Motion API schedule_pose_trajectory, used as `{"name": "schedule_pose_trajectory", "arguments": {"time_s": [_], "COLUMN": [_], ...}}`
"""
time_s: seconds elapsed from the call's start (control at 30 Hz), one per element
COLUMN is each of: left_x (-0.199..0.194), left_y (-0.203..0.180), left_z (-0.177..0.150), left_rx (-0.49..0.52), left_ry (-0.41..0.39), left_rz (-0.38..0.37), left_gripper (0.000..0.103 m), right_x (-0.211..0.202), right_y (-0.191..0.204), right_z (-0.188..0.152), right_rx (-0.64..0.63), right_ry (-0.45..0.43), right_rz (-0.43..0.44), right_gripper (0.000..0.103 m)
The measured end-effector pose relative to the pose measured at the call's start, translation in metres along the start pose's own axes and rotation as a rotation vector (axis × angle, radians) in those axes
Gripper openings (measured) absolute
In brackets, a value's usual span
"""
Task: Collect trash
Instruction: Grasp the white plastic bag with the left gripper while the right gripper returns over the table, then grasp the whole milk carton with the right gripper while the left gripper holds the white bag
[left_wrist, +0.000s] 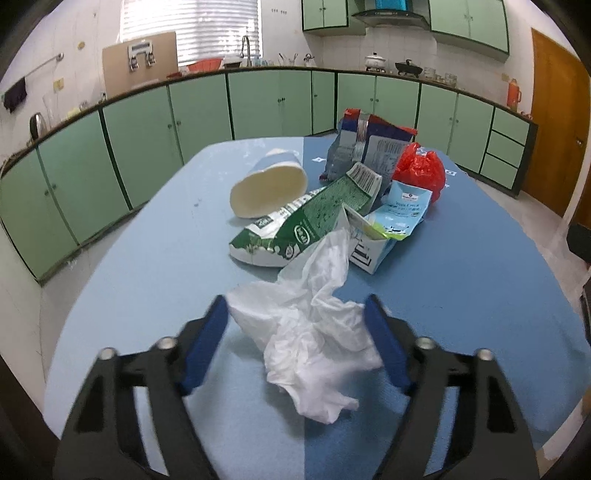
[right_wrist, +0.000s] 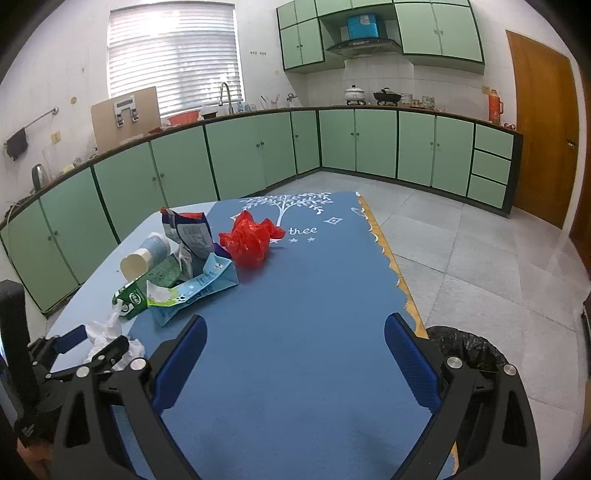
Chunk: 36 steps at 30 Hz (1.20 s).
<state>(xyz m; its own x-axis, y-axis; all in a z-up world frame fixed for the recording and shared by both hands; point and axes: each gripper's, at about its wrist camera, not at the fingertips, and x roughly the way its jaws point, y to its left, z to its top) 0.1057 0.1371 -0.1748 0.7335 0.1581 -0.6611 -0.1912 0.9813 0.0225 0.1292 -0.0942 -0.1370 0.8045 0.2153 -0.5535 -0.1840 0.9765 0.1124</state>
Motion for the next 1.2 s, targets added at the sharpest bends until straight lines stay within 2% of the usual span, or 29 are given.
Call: {"name": "schedule_pose_trajectory", "arguments": {"time_s": [0.07,0.13,0.27,0.43,0.57,0.77,1.0,1.2], "left_x": [0.003,0.006,0.007,0.0,0.003,0.011,0.017,0.02], "left_y": [0.0,0.001,0.008,0.029,0.049,0.066,0.074,0.073], "left_z": [0.0,-0.001,0.0,0.011,0.019,0.028,0.03,0.03], "left_rx": [-0.005,-0.014,-0.046,-0.077,-0.088,-0.083,-0.097,-0.104], "left_ry": [0.011,0.022,0.031,-0.003,0.0,0.018,0.031,0.033], "left_rz": [-0.013,-0.026,-0.031,0.016,0.059,0.065,0.047,0.028], "left_gripper": [0.04,0.024,0.012,0.011,0.01,0.01,0.01,0.01], "right_x": [0.0,0.002,0.007,0.017,0.031,0.052,0.079,0.098], "right_y": [0.002,0.006,0.016,0.039,0.065,0.098,0.127,0.133], "right_z": [0.0,0.0,0.002,0.006,0.01,0.017,0.02,0.015], "right_rx": [-0.007,-0.014,-0.024,-0.056,-0.079,-0.083,-0.102,-0.134], "right_ry": [0.002,0.002,0.005,0.011,0.022,0.042,0.092,0.157], "right_rz": [0.002,0.008,0.024,0.065,0.098,0.121,0.077,-0.008], "right_gripper": [0.095,0.095,0.095,0.095,0.095,0.095,0.094,0.093]}}
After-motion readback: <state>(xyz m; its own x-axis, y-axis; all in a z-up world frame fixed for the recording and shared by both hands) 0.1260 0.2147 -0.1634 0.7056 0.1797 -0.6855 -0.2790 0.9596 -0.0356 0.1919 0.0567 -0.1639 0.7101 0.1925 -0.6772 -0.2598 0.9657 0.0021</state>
